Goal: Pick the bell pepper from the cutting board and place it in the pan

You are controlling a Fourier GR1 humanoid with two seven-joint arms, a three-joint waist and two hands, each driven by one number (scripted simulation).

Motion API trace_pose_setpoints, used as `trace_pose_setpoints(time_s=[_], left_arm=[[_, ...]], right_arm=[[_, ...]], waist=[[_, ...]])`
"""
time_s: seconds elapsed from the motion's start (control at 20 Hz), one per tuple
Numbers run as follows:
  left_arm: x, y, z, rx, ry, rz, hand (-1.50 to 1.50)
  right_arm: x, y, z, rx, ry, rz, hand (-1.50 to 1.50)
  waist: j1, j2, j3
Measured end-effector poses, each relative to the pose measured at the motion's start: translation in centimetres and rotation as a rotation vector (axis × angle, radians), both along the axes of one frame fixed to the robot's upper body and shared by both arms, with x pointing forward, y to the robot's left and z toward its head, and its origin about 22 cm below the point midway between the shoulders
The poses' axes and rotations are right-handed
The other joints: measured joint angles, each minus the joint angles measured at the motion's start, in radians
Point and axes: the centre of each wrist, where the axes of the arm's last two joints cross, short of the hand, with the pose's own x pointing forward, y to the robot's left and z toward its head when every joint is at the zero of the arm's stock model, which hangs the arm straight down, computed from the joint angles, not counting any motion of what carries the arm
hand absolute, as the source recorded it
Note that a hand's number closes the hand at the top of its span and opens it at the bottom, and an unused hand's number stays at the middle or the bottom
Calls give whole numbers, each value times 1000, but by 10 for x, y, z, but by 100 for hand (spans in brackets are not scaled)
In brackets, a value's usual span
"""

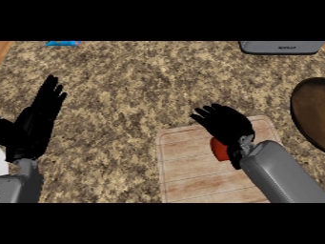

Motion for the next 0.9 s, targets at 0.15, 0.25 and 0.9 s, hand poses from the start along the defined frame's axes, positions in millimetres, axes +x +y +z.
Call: trace_pose_setpoints(time_s=[0.15, 0.25, 0.9], left_arm=[[0, 4, -2, 5, 1, 1, 0], [3, 3, 0, 9, -2, -2, 0], [9, 3, -4, 6, -1, 9, 0]], right_arm=[[1, 1, -13, -2, 24, 11, 150], [1, 5, -15, 5, 20, 43, 150], [12, -2, -26, 111, -12, 95, 150]], waist=[[0, -1, -1], [-1, -2, -2], [-4, -8, -7]])
